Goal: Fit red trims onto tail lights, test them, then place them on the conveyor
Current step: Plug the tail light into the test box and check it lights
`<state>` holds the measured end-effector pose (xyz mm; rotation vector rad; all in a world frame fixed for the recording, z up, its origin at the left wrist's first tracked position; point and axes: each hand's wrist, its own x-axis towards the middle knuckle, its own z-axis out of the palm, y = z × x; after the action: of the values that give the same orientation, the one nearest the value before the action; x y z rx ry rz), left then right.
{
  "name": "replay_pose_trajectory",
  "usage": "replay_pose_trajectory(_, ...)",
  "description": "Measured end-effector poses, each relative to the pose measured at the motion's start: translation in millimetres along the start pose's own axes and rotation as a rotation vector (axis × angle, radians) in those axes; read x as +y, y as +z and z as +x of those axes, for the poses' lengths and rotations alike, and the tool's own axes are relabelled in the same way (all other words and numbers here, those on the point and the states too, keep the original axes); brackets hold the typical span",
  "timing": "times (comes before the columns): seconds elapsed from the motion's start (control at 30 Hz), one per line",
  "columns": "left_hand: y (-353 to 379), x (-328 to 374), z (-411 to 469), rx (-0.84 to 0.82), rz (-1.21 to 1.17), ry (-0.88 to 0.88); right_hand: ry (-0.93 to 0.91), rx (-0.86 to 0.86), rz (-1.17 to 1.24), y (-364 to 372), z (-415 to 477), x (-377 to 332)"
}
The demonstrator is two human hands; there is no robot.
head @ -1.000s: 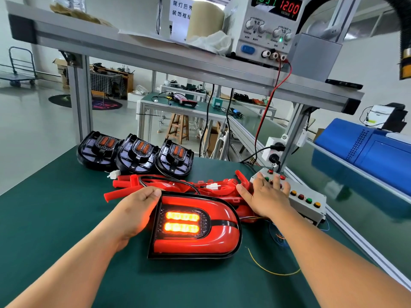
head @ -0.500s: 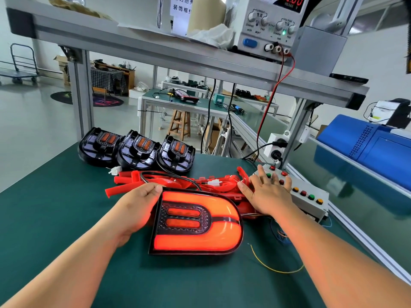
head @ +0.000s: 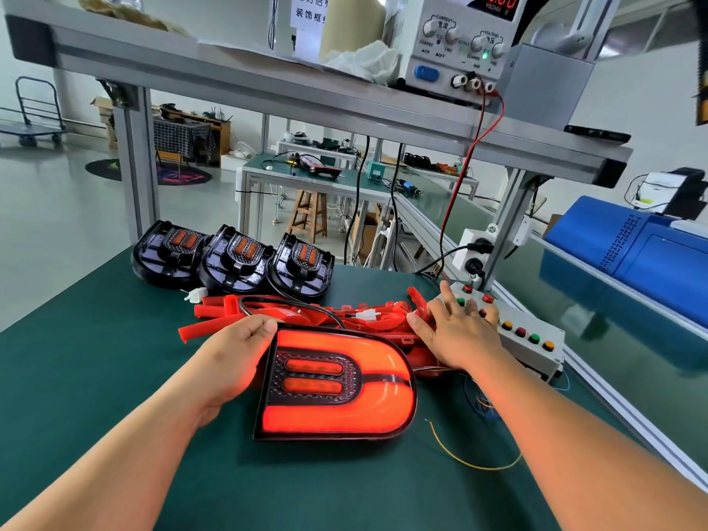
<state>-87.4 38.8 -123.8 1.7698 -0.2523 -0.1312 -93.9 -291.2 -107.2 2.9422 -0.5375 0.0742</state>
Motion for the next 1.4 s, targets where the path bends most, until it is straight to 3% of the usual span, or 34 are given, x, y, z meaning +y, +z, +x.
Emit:
replay_pose_trajectory(0.37,-1,4,-6,-0.063,0.017,-0.021,-0.031,-0.004,0.117,-23,-13,-2)
replay_pose_trajectory(0.5,-5,4,-5,-0.073,0.020,-0.041,-0.268,0.094,0.247,-32,-39,-10)
replay_pose_trajectory(0.6,-8,5,-4,-0.077,0.059,-0.049,-0.404,-0.038,0.329,-30,-58,-13)
replay_pose_trajectory(0.7,-10,9,-6,-0.076,0.085,-0.033,-0.402,-0.082,0.450,-23,-66,-9)
replay_pose_trajectory(1.0,-14,28,-16,-0.142,0.098,-0.085,-0.487,0.151,0.432,-6,-69,-11)
replay_pose_trajectory(1.07,-17,35,-12,-0.038,0.193,-0.042,-0.484,0.218,0.450,-6,-67,-9)
replay_pose_trajectory(1.17,-13,60,-1,0.105,0.466,0.164,-0.438,0.310,0.515,-10,-66,-10)
replay_pose_trajectory(1.4,74,102,30,-0.247,0.981,0.478,-0.396,0.425,0.679,-10,-66,-15)
